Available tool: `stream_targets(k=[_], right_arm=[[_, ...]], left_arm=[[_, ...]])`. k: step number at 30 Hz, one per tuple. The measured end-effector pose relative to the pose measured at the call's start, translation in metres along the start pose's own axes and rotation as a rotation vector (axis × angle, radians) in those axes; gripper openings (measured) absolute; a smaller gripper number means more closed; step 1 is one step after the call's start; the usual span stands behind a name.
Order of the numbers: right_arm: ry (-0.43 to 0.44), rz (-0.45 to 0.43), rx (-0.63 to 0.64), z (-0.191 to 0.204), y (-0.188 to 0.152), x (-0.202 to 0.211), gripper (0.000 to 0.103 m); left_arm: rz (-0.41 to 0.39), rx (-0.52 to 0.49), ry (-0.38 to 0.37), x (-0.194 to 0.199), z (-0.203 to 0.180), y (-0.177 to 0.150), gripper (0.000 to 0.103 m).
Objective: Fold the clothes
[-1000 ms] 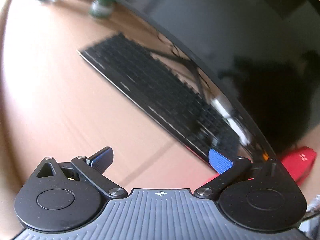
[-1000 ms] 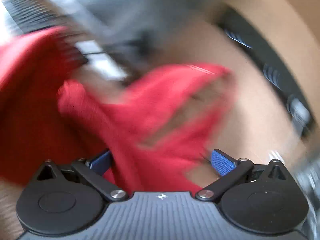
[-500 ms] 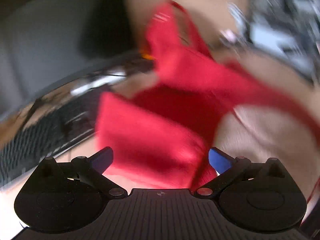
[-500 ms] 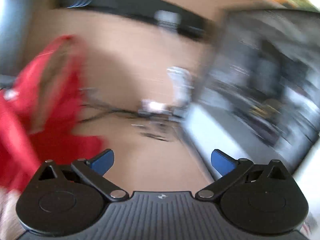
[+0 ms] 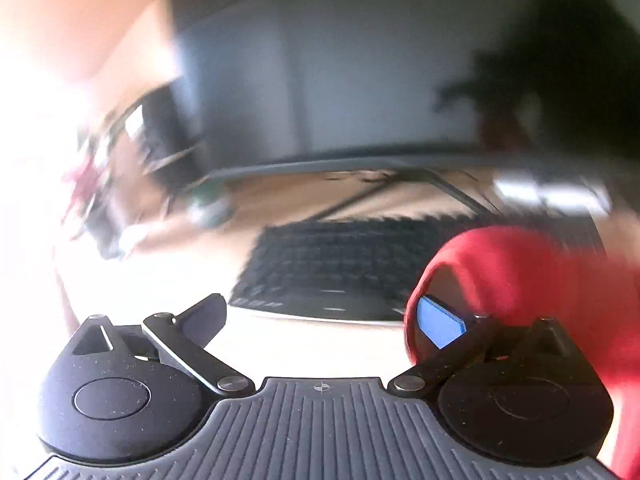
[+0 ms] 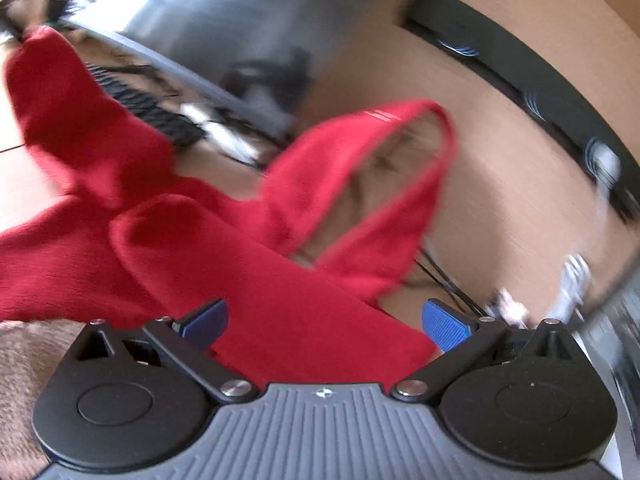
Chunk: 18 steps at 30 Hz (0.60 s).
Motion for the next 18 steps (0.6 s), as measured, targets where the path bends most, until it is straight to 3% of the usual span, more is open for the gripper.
stream_targets(k=[3, 5, 8, 10, 14, 15, 17, 18], right_arm=[[0.082, -0.031, 0.092, 0.034, 0.015, -0.007, 0.103], [0.107, -0.025, 0.136, 0.052, 0.019, -0.019, 0.103], [0.045, 0.018, 0.224, 0.077, 0.014, -0.041, 0.103], [-0.012, -0.012, 0.271, 0.083, 0.018, -0.04, 0.103], [0.009, -0.002, 0.281, 0.077, 0.018, -0.021, 0.103], [-0.035, 0.0, 0.285, 0.074, 0.016, -0.026, 0.103], [-0.112, 0.016, 0.282, 0.068, 0.009, -0.042, 0.103], [-0.103, 0.026, 0.248, 0.065, 0.007, -0.05, 0.103]], left_arm=[[0.009, 0.102, -0.104, 0.014, 0.003, -0.005, 0.103], [0.017, 0.106, -0.198, 0.026, -0.006, -0.012, 0.103], [0.044, 0.077, -0.293, 0.04, -0.028, -0.024, 0.103], [0.067, 0.071, -0.37, 0.046, -0.04, -0.033, 0.103], [0.149, 0.118, -0.662, 0.05, -0.081, -0.048, 0.103], [0.18, 0.128, -0.744, 0.05, -0.093, -0.052, 0.103], [0.235, 0.149, -0.839, 0.047, -0.117, -0.06, 0.103], [0.256, 0.154, -0.858, 0.043, -0.126, -0.063, 0.103]])
Point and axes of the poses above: each gripper's, at about its wrist camera, not at the fingertips, and x roughly against the way its jaws point, z to its left, y to its top, the point moved 6 cm from there along -x, roughly the way its jaws point, and after that the axes turned 8 degrees about -y, right-handed, at the moved point
